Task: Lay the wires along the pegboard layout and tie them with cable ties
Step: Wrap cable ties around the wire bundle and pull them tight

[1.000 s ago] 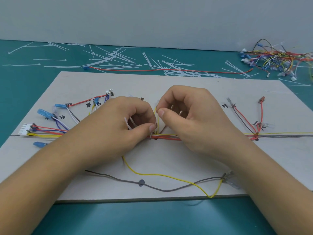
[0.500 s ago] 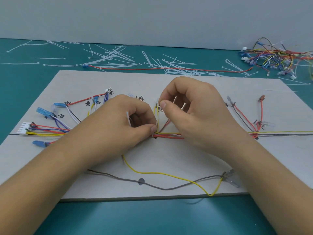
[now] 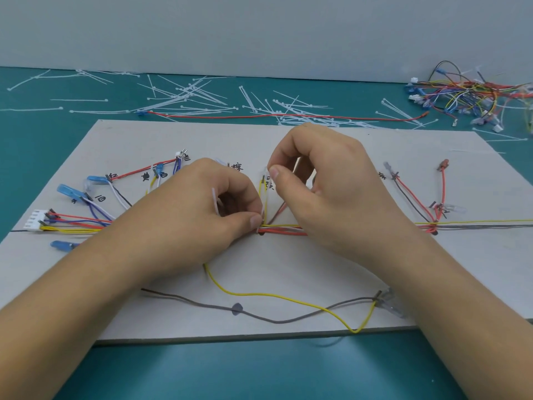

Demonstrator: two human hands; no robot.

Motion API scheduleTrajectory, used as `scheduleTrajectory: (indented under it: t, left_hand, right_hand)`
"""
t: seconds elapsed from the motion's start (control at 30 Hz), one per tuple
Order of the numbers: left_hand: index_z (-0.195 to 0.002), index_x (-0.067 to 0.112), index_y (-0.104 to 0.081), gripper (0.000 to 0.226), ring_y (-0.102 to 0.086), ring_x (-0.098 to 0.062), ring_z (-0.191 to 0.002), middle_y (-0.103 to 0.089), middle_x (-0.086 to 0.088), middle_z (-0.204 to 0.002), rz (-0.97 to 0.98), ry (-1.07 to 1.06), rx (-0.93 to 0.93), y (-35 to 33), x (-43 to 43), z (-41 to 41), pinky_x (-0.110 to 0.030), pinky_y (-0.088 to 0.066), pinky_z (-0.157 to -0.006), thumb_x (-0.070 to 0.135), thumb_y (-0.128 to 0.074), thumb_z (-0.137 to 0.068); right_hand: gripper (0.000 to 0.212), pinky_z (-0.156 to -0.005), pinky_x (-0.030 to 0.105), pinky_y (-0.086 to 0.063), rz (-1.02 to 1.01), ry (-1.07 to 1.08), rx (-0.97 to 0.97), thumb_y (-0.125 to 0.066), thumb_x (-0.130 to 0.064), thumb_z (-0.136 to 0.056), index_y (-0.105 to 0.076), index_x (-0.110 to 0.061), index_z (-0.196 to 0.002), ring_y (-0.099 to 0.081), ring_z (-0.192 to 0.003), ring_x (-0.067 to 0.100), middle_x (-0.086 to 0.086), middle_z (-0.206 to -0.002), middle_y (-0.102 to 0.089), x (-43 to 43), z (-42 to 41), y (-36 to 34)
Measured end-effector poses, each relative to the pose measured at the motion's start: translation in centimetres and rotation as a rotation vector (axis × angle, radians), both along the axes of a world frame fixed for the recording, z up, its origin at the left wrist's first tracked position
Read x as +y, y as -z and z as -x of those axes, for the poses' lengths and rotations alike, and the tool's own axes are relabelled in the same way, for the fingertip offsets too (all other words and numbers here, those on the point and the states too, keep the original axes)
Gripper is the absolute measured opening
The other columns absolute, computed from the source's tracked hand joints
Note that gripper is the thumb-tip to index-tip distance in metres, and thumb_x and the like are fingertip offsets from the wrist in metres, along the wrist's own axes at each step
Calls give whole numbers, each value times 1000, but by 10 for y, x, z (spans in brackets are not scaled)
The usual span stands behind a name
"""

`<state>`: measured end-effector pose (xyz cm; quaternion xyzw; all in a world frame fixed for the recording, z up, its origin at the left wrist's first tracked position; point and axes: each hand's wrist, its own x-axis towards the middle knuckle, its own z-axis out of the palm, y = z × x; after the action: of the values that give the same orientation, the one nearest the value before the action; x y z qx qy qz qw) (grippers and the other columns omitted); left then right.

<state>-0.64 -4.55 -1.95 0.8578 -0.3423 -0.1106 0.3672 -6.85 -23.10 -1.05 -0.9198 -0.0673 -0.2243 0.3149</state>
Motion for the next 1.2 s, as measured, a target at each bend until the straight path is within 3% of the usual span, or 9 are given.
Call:
scheduleTrajectory:
  t: [0.1,0.17,0.27,0.47,0.57,0.63,0.8,0.97,1.2]
  left_hand:
    - [-76,30,-75,11,-62,-4,-61,-72,13,-73,-7,-25,-13,-1,1,1,-24,-44,-60,24,-78,-85]
    - [-76,31,-76,10,-63,-3,-62,-72,15,-73,-9,-32,-7,-1,1,2,-24,-44,-61,26,-78,-84]
    - [-75,32,-76,8,-65,-1,-65,-72,17,-74,-12,-39,-3,-1,2,2,-13,-43,-57,29,-76,-83]
    - [-75,30,-75,9,-65,-3,-65,-71,15,-72,0,-24,-11,1,1,2,-14,-46,-59,27,-75,-84]
    - [-75,30,-74,9,-65,-4,-67,-71,14,-73,-3,-15,-27,2,1,3,-15,-47,-62,28,-75,-84]
    - [-77,31,-73,8,-64,-4,-69,-71,13,-73,-4,-22,-29,3,2,3,-15,-46,-61,31,-73,-84]
    - [-76,30,-73,10,-62,-5,-64,-69,13,-70,9,-13,-31,3,2,3,-15,-45,-58,27,-75,-85]
    - [-77,24,-72,7,-61,-6,-61,-70,8,-71,30,-15,-21,3,0,4,-14,-44,-56,24,-74,-84]
    - [-73,24,-74,9,-62,-7,-59,-72,6,-71,44,-17,3,0,-1,5,-15,-45,-56,22,-75,-82]
  right_hand:
    - [11,-62,33,-46,16,19,-58,-65,-4,-87,-65,-15,-87,-54,-73,10,-11,-81,-60,2,-1,-1]
    - [13,-59,21,-39,-73,55,-183,-63,2,-86,-66,-10,-86,-50,-63,3,-16,-71,-55,-4,-3,-10]
    - [9,-55,10,-34,-194,167,-257,-65,-12,-88,-70,-17,-81,-52,-52,6,-18,-67,-60,-19,-4,-24]
    - [10,-55,16,-43,-185,151,319,-69,-23,-85,-74,-23,-77,-59,-54,0,-15,-67,-69,-12,1,-13]
    - [9,-45,23,-42,-362,88,442,-75,-22,-83,-74,-17,-76,-57,-48,8,1,-62,-69,-6,2,-12]
    - [12,-41,24,-40,-408,21,478,-76,-17,-86,-73,-13,-75,-53,-44,11,1,-53,-62,-1,3,-10]
    - [16,-49,27,-44,-302,-3,378,-71,-13,-85,-70,-17,-69,-57,-49,10,1,-59,-68,3,1,-2]
    - [17,-47,17,-35,-144,34,184,-71,-12,-79,-66,-19,-64,-51,-49,7,-6,-51,-57,7,4,1]
    - [13,-53,27,-41,-65,67,57,-70,-9,-78,-66,-13,-66,-53,-57,14,-3,-55,-59,8,6,1]
